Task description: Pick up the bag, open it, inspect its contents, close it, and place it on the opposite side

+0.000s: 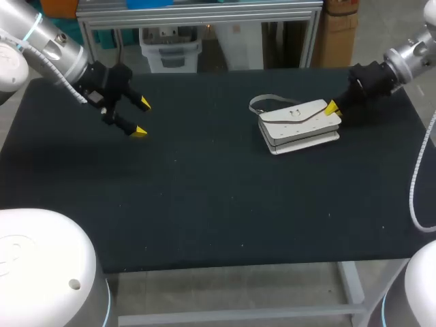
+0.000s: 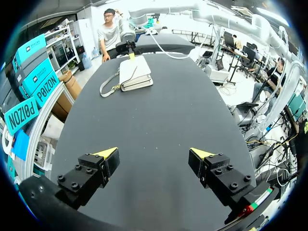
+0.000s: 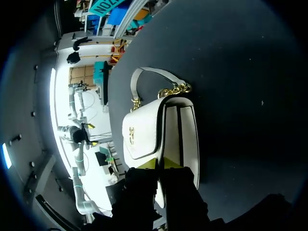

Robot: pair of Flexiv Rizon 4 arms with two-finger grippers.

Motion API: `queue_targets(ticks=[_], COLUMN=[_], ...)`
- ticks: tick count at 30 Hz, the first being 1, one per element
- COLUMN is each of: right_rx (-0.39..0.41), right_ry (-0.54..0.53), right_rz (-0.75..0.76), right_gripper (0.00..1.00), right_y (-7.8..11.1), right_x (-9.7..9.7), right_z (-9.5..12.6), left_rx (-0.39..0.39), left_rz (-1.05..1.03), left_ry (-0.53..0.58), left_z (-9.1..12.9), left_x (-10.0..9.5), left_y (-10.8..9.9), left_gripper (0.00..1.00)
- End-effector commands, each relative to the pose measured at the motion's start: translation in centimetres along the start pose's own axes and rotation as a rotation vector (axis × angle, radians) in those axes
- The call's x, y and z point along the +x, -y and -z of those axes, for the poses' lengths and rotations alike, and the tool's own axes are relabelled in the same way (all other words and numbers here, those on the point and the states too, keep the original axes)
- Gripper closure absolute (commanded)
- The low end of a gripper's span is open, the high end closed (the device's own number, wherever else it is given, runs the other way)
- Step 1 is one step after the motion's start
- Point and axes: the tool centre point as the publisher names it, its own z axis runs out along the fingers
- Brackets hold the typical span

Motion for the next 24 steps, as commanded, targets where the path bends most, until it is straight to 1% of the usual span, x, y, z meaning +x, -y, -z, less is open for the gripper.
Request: queue_targets(ticks=[1, 9, 10, 11, 12, 13, 14, 15, 16, 17, 19, 20, 22, 24], right_rx=[0.003, 0.003, -0.066, -0.087, -0.139, -0.157, -0.158, -0.191, -0.196, -0.222, -0.235, -0.247, -0.252, -0.233], right_ry=[-0.001, -0.001, -0.002, -0.006, -0.005, -0.018, -0.022, -0.016, -0.019, -0.023, -0.014, -0.026, -0.013, -0.046], right_rz=[0.0, 0.0, -0.017, -0.023, -0.031, -0.028, -0.025, -0.032, -0.026, -0.025, -0.022, -0.026, -0.023, -0.008], right_gripper=[1.0, 1.0, 1.0, 1.0, 1.0, 1.0, 1.0, 1.0, 1.0, 1.0, 1.0, 1.0, 1.0, 1.0], right_y=[-0.1, -0.1, 0.5, 0.7, 1.3, 1.6, 1.9, 2.3, 2.5, 3.1, 3.6, 3.9, 4.4, 4.9], right_x=[0.0, 0.0, 0.4, 0.6, 1.0, 1.4, 1.7, 2.2, 2.5, 3.2, 4.0, 4.3, 5.1, 5.7], right_z=[0.1, 0.1, -0.7, -1.1, -2.0, -2.6, -3.1, -4.0, -4.4, -5.3, -6.6, -7.2, -8.5, -9.7], left_rx=[0.002, 0.002, 0.002, 0.002, 0.002, 0.002, 0.002, 0.002, 0.002, 0.002, 0.002, 0.002, 0.002, 0.002], left_rz=[-0.001, -0.001, -0.001, -0.001, -0.001, -0.001, -0.001, -0.001, -0.001, -0.001, -0.001, -0.001, -0.001, -0.001], left_ry=[0.002, 0.002, 0.002, 0.002, 0.002, 0.002, 0.002, 0.002, 0.002, 0.002, 0.002, 0.002, 0.002, 0.002], left_z=[-0.1, -0.1, -0.1, -0.1, -0.1, -0.1, -0.1, -0.1, -0.1, -0.1, -0.1, -0.1, -0.1, -0.1], left_x=[0.0, 0.0, 0.0, 0.0, 0.0, 0.0, 0.0, 0.0, 0.0, 0.0, 0.0, 0.0, 0.0, 0.0], left_y=[0.0, 0.0, 0.0, 0.0, 0.0, 0.0, 0.0, 0.0, 0.0, 0.0, 0.0, 0.0, 0.0, 0.0], left_gripper=[0.0, 0.0, 0.0, 0.0, 0.0, 0.0, 0.0, 0.0, 0.0, 0.0, 0.0, 0.0, 0.0, 0.0])
